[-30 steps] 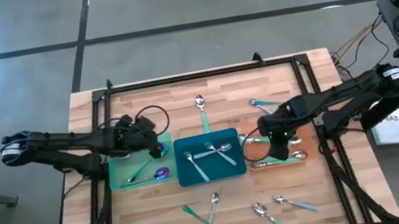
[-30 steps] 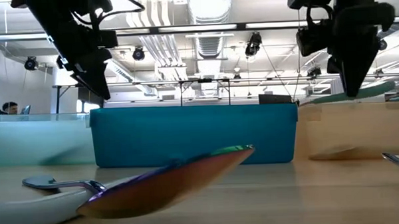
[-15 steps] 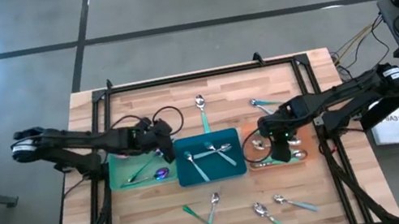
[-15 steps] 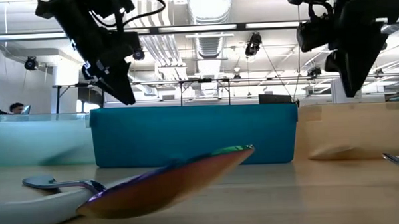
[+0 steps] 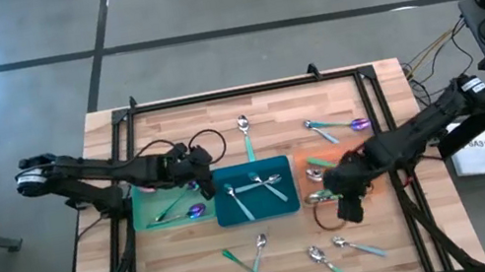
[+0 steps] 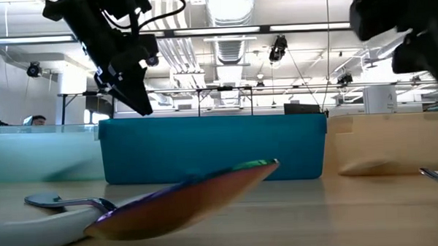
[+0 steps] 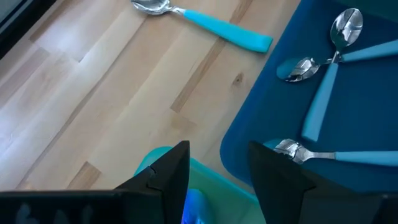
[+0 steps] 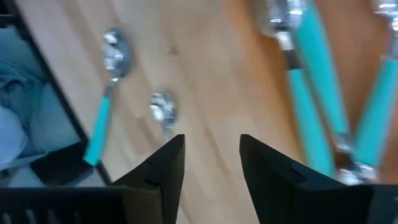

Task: Sort silverware by color (type)
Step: Put the blue spoon into the blue bin

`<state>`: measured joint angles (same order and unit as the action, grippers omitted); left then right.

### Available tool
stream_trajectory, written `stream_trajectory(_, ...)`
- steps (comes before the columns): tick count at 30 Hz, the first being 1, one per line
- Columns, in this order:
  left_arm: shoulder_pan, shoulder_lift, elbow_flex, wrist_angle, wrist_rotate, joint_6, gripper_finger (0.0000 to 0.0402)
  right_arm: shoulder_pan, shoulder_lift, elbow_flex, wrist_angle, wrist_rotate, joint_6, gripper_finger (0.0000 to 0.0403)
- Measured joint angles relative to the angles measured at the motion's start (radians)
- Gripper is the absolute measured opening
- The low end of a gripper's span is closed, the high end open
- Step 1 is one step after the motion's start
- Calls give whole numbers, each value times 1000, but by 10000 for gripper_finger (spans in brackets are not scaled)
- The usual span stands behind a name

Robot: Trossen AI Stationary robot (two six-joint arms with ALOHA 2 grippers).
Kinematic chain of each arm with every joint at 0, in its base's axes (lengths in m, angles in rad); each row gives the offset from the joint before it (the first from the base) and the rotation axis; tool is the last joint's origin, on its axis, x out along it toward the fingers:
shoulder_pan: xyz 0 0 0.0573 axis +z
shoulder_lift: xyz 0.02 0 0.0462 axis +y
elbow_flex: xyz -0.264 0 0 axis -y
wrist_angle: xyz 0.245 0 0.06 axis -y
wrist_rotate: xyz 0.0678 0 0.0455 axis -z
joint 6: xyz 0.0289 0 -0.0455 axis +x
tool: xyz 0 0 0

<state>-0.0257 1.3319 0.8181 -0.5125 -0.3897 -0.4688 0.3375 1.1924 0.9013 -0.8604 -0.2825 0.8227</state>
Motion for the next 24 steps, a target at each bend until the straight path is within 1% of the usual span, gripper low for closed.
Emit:
stream_trajectory(3,-2,-1,0,8,0,15,146,87,8,-7,70,69,86,141)
stream_trajectory(5,-4,-1,0,9,0,16,146,145,25,-9,81,128,128,141)
stream_trajectory(7,-7,-1,0,13,0,16,146,199,54,-9,90,156,167,143)
stream_trajectory(10,-13,-1,0,16,0,15,146,267,115,-10,93,142,243,143)
stream_trajectory(15,-27,-1,0,71,0,5,146,356,228,-10,177,43,323,143)
stream_trajectory(19,-40,-2,0,138,1,-4,146,418,310,2,223,38,354,144)
stream_trajectory(24,-59,-2,0,201,11,-11,146,452,399,26,224,39,358,144)
